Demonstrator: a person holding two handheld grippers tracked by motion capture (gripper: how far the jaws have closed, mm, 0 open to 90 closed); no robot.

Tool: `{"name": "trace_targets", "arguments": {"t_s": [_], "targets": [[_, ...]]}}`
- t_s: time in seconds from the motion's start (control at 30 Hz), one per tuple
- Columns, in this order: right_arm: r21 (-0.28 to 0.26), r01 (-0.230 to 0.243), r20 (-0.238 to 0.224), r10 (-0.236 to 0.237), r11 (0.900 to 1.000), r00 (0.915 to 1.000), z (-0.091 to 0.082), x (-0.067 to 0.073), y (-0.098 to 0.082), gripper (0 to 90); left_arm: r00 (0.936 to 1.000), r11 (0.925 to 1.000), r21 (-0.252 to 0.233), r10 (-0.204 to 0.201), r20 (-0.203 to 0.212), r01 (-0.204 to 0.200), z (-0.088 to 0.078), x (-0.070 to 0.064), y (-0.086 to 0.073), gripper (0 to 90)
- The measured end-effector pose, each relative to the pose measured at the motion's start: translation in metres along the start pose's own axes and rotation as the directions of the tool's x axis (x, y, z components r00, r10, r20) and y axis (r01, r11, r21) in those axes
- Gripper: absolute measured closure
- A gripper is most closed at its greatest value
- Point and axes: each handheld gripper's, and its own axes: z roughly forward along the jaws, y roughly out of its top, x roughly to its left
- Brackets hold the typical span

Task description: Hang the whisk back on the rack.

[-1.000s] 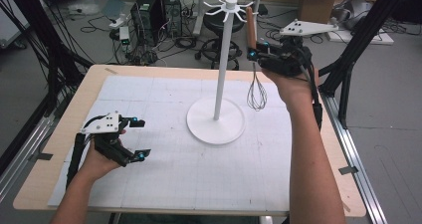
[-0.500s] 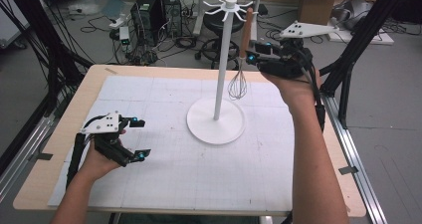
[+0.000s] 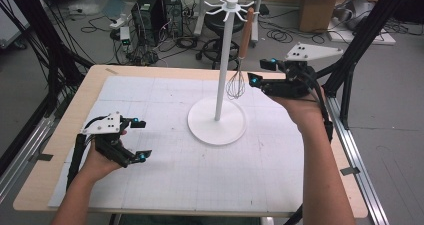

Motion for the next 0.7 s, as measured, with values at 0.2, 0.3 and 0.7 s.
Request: {"name": "trace_targets", "arguments": {"t_s": [0.2, 0.3, 0.7], "targets": [[-0.028, -0.001, -0.013, 0.000, 1.000, 0.9999, -0.007, 0.008, -0.015, 35.5, 1.0000, 1.0000, 0.000, 0.002, 0.000, -0.002, 0.000, 0.000, 0.000, 1.7], [-0.032, -0.002, -0.015, 0.002, 0.999, 0.9999, -0.007, 0.012, -0.024, 33.3, 1.0000, 1.0000, 0.001, 0.001, 0.003, -0.001, 0.000, -0.001, 0.000, 1.6], [-0.023, -0.042, -0.029, 0.042, 0.999, 0.9987, -0.002, 0.016, -0.067, 25.7, 1.0000, 1.0000, 0.008, 0.000, 0.003, 0.000, 0.001, 0.000, -0.001, 1.7]]}}
